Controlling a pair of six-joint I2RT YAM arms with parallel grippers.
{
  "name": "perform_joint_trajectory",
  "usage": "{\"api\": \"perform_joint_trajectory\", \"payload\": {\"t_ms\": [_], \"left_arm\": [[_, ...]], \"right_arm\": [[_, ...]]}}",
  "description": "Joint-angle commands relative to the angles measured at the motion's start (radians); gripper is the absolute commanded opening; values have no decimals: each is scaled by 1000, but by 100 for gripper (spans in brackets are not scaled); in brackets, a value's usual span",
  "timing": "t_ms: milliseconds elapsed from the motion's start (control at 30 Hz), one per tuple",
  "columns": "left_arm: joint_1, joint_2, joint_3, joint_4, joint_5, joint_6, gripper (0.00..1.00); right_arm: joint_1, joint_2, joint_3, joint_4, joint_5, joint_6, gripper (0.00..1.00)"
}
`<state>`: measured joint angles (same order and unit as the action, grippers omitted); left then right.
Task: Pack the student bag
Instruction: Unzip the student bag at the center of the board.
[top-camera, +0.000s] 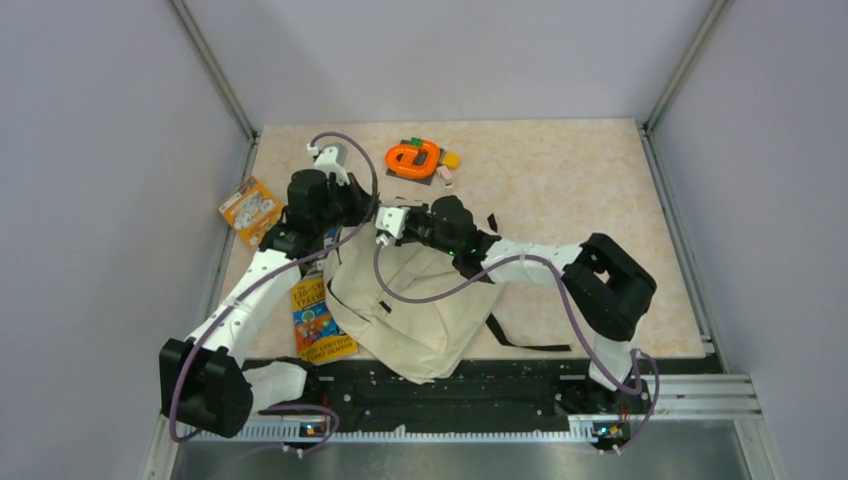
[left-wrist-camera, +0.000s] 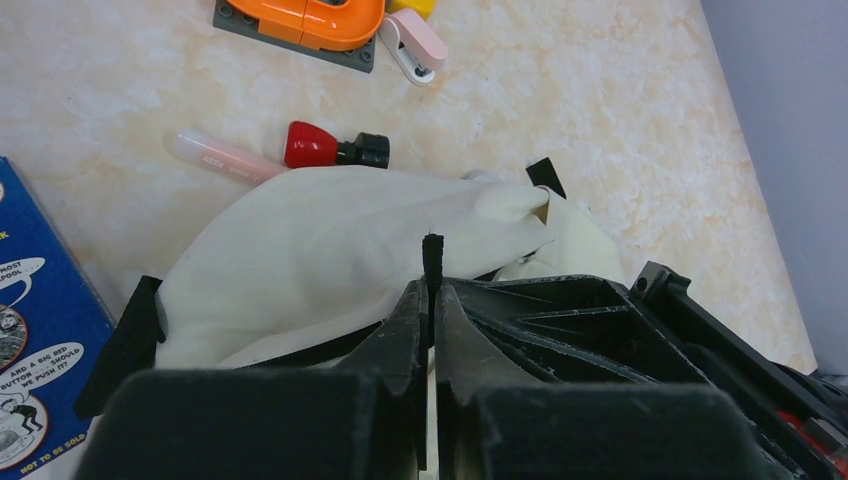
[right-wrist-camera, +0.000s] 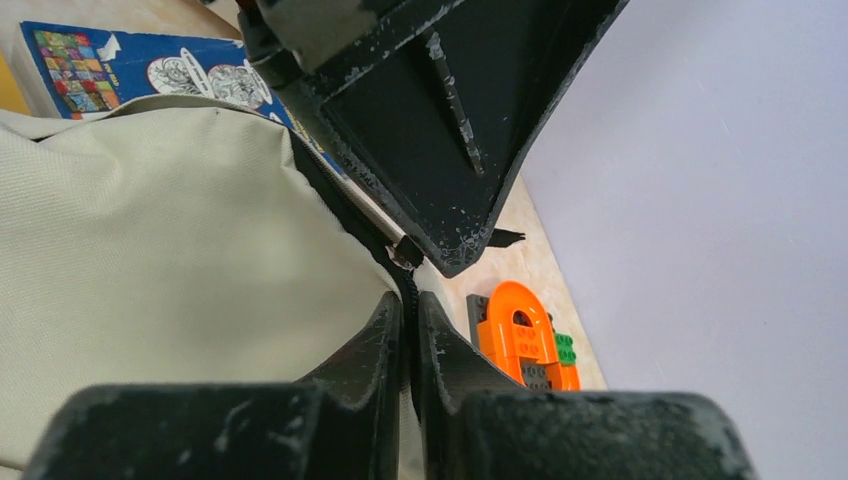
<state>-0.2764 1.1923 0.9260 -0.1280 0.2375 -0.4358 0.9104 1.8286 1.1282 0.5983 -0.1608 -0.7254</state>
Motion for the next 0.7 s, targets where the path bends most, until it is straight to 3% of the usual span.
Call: {"api": "perform_joint_trajectory", "payload": {"t_ms": [0,267,667], "left_arm": [[0,-56,-10,47,-19,-4,0],[0,-132,-77,60,-226,-21,0],[1,-308,-185,21,-368,-50,0]], "right_arm": [[20,-3,10,59,57,-22,1],[56,-66,-11,18,290,37,0],[56,-147,-90,45,402,170,0]]}}
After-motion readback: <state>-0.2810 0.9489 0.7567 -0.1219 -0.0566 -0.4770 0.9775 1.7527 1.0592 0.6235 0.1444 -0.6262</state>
